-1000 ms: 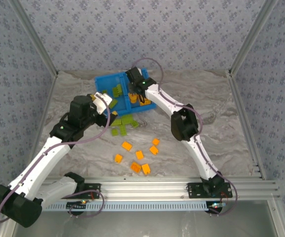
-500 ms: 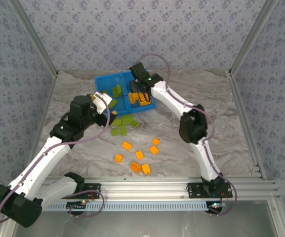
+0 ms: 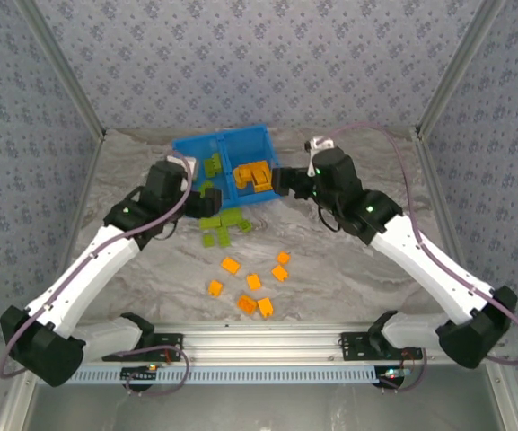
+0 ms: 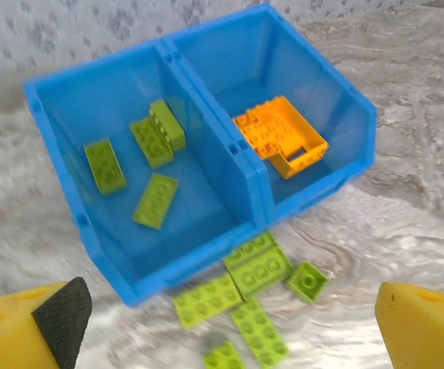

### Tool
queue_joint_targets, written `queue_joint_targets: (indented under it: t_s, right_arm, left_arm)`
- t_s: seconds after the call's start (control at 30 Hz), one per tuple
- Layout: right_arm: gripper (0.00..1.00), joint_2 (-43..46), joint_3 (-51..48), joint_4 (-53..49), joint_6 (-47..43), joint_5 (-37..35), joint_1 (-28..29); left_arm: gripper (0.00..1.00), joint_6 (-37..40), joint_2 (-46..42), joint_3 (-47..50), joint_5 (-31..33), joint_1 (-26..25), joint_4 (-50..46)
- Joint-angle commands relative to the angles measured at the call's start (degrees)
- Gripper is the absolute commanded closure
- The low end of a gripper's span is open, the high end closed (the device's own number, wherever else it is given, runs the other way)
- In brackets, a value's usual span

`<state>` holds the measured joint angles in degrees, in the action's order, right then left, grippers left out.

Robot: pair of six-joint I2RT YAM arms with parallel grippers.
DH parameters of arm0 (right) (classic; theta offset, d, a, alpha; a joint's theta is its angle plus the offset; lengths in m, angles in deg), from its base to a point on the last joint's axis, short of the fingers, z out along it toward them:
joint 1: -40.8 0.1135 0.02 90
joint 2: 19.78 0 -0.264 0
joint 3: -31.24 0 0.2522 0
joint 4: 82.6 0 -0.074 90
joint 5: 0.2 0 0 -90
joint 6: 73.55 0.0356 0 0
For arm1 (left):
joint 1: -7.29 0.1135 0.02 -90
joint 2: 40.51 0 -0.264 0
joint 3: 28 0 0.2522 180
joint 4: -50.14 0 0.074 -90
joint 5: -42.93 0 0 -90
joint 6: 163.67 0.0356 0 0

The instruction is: Sort the legos into containers by color

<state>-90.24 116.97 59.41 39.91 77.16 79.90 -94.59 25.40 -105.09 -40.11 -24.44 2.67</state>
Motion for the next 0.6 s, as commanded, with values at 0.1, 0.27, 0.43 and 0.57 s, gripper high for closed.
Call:
queue_joint_targets:
  t_s: [0.1, 0.27, 0.43, 0.57]
  right_arm:
    - [0.0, 2.1, -6.3, -2.4, 1.4, 0.5, -2.2]
    - [0.0, 0.5, -7.5, -0.4, 1.8, 3.7, -3.5]
    - [0.0, -1.6, -6.8, 0.2, 1.8, 5.3, -4.3]
    - [0.0, -1.6, -6.3, -0.8, 2.0, 5.5, -4.6]
  left_arm:
    - [0.06, -27.6, -0.4, 10.0, 3.3, -11.3, -15.0]
    - [0.06, -25.1, -2.1, 20.9, -1.0, -20.8, -9.5]
    - [0.11, -21.2, -0.2, 24.8, 1.7, -24.1, -5.5]
    - [0.22, -15.4, 2.1, 25.0, 3.5, -24.2, -1.6]
